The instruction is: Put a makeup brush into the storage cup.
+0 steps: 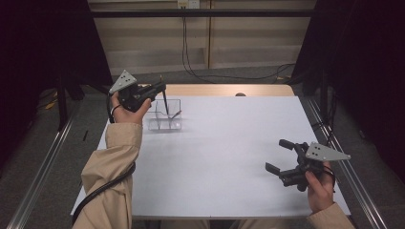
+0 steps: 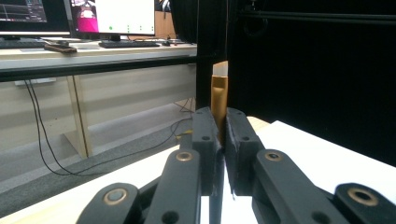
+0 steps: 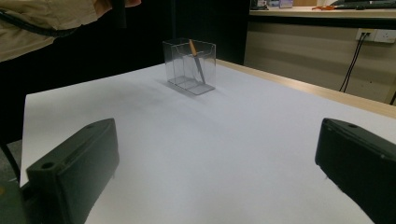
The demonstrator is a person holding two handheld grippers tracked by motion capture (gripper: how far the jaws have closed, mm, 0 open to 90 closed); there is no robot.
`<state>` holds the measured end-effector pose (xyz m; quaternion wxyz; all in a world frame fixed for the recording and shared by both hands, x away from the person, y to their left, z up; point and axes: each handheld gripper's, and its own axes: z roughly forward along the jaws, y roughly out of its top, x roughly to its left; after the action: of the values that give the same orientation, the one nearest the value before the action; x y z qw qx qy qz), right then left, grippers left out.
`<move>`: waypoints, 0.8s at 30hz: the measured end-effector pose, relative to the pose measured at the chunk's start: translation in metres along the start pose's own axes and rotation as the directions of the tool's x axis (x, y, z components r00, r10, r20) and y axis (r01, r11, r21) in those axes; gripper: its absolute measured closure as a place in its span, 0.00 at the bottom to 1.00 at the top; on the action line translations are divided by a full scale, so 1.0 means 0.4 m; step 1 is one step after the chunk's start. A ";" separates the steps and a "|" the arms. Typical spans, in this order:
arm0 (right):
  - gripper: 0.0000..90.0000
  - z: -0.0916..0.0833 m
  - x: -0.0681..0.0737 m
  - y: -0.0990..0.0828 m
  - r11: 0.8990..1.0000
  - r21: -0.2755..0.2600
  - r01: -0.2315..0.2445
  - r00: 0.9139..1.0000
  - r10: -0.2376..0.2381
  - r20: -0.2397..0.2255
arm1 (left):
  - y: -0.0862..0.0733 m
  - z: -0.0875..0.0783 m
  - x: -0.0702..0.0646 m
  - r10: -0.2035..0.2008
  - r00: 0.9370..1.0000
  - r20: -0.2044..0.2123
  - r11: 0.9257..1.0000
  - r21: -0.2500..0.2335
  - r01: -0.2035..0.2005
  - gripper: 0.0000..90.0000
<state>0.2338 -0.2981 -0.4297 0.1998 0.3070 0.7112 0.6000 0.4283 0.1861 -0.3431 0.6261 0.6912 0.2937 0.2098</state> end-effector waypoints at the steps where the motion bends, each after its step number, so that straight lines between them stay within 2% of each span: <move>1: 0.00 0.000 0.000 0.000 1.000 0.000 0.000 1.000 0.000 -0.002 | 0.000 0.002 0.001 -0.002 1.000 -0.001 1.000 -0.002 0.002 0.93; 24: 0.00 -0.007 -0.002 0.000 1.000 -0.004 -0.004 1.000 0.004 0.000 | -0.015 0.063 0.008 -0.022 0.999 -0.025 1.000 -0.004 0.021 0.93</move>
<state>0.2328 -0.3007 -0.4292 0.1996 0.3079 0.7093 0.6019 0.4465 0.1699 -0.3523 0.6259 0.6842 0.3085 0.2122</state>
